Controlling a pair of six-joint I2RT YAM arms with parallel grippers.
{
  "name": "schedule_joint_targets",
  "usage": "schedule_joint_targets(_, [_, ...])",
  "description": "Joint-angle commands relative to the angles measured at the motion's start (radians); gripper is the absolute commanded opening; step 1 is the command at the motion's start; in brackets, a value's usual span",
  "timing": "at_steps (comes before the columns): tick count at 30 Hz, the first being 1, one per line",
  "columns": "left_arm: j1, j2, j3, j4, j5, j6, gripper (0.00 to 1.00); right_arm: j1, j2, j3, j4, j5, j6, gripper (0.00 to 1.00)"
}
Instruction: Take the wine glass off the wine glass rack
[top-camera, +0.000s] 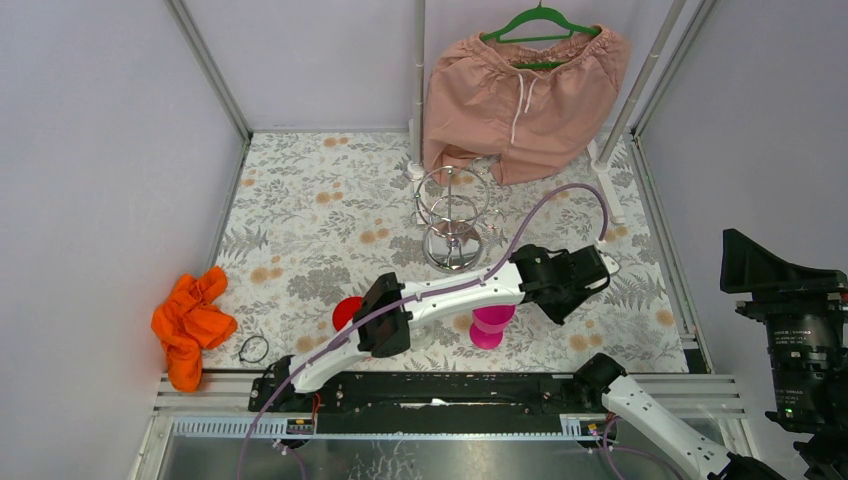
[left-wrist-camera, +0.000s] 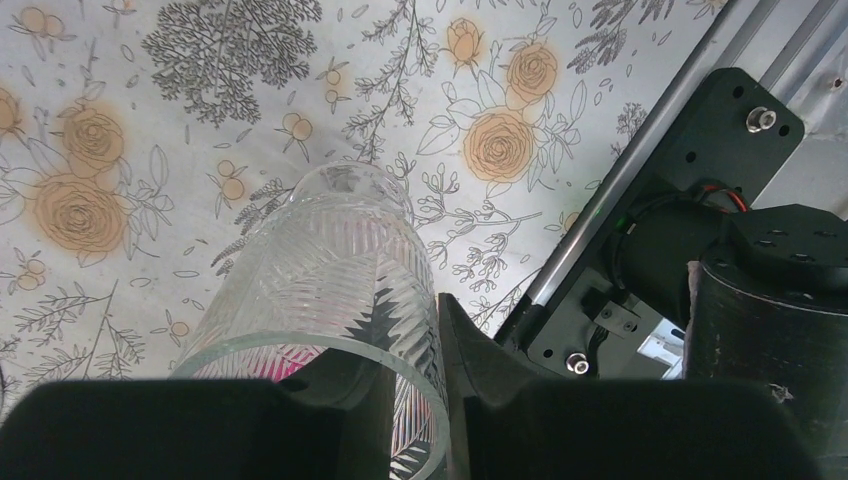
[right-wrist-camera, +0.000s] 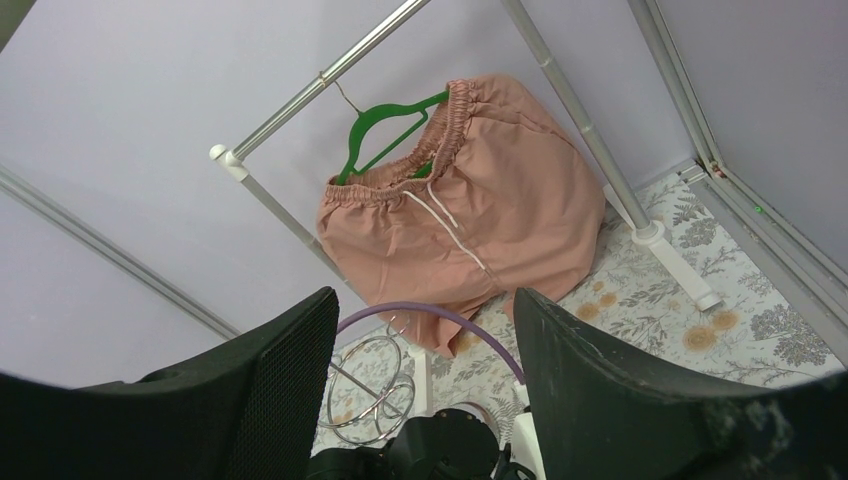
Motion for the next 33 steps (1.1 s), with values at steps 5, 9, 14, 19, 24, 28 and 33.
schedule_joint_targets(5, [-0.029, 0.038, 0.026, -0.005, 0.023, 0.022, 0.0, 0.008, -0.012, 0.004, 0.018, -0.002, 0.003, 0.73])
schedule_joint_targets(9, [-0.037, 0.045, 0.018, -0.003, 0.027, 0.022, 0.0, 0.008, -0.014, 0.004, 0.013, -0.002, 0.004, 0.72])
schedule_joint_targets(14, [-0.041, 0.057, 0.01, -0.005, 0.03, 0.022, 0.0, 0.008, -0.022, 0.001, 0.009, -0.002, 0.004, 0.73])
schedule_joint_targets(19, [-0.044, 0.06, 0.005, -0.01, 0.024, 0.022, 0.0, 0.007, -0.028, -0.007, 0.008, 0.002, 0.004, 0.73])
schedule_joint_targets(24, [-0.044, 0.07, 0.007, -0.013, 0.014, 0.021, 0.0, 0.008, -0.036, -0.018, 0.016, 0.001, 0.004, 0.73])
schedule_joint_targets(28, [-0.044, 0.078, 0.011, -0.013, 0.017, 0.02, 0.0, 0.008, -0.038, -0.019, 0.015, 0.0, 0.005, 0.73])
schedule_joint_targets(33, [-0.044, 0.073, 0.011, -0.013, 0.015, 0.022, 0.14, 0.007, -0.034, -0.018, 0.017, -0.001, 0.001, 0.73])
